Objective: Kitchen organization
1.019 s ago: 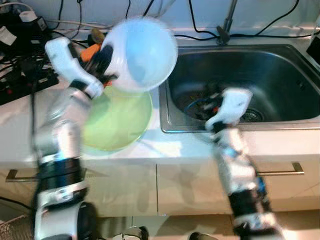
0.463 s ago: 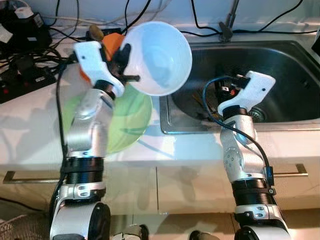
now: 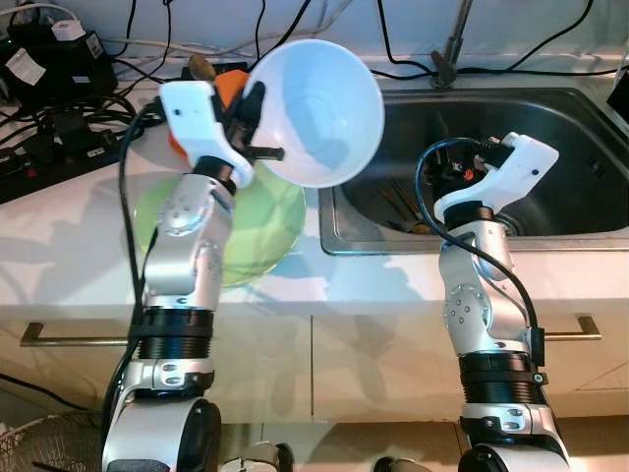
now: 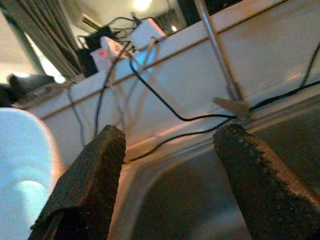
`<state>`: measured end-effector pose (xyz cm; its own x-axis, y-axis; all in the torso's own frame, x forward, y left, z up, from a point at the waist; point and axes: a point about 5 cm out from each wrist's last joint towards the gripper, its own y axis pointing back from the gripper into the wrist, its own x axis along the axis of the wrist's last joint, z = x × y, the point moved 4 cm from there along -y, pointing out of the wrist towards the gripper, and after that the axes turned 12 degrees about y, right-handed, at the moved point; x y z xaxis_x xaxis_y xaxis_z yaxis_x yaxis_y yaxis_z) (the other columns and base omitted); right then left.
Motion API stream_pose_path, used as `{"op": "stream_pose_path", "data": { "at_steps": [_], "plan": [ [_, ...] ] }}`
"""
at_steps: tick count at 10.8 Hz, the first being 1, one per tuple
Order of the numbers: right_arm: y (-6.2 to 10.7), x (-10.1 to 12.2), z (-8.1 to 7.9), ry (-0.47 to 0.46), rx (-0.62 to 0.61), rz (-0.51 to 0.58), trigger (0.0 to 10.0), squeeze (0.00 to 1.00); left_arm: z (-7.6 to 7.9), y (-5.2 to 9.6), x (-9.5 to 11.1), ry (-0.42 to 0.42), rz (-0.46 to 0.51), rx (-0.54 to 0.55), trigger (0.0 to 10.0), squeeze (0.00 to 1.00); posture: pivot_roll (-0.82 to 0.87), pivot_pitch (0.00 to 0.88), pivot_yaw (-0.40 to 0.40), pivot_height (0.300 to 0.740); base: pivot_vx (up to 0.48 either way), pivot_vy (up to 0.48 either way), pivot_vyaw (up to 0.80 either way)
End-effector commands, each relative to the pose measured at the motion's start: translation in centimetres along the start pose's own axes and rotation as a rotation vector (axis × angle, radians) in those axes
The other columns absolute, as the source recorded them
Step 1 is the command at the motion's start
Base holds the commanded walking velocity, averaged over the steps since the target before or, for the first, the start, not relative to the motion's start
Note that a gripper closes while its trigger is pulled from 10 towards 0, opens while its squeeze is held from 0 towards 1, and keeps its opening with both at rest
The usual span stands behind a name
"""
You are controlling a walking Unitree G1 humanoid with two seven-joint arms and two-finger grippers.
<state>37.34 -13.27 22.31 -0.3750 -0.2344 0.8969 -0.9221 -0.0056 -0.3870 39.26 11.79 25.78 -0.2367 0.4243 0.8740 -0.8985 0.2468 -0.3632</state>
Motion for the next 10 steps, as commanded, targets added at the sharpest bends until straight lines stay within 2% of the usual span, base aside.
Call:
{"op": "stream_pose_path", "data": {
  "at_steps": [1,3,4,7,8,10],
  "plan": [
    [-0.3,0.8,-0.9,-0.034,0.039,0.017,10.0,0.0,1.1,-0.5,0.7,-0.02,0.032,-0.036,10.0,0.0,0.02,0.002,0.049,0.74,0.0,0.0,0.0],
    [-0.2,0.9,-1.9,-0.065,0.094,0.016,10.0,0.0,2.3,-0.8,0.2,-0.017,0.025,-0.08,10.0,0.0,0.02,0.003,0.048,0.74,0.0,0.0,0.0],
    [0.0,1.0,-2.5,-0.079,0.124,0.017,10.0,0.0,3.5,-0.9,-0.2,-0.013,0.02,-0.113,10.0,0.0,0.02,0.005,0.049,0.74,0.0,0.0,0.0],
    [0.4,0.5,-3.0,-0.09,0.15,-0.008,10.0,0.0,4.6,-1.0,-0.5,0.004,0.022,-0.151,10.0,0.0,0.02,0.012,0.051,0.74,0.0,0.0,0.0],
    [0.5,0.4,-3.1,-0.086,0.152,-0.013,10.0,0.0,4.7,-1.1,-0.3,0.005,0.032,-0.152,10.0,0.0,0.03,0.015,0.051,0.74,0.0,0.0,0.0],
    [0.5,0.3,-3.0,-0.074,0.146,-0.018,10.0,0.0,3.8,-1.1,0.0,-0.006,0.042,-0.128,10.0,0.0,0.03,0.022,0.051,0.74,0.0,0.0,0.0]
  ]
}}
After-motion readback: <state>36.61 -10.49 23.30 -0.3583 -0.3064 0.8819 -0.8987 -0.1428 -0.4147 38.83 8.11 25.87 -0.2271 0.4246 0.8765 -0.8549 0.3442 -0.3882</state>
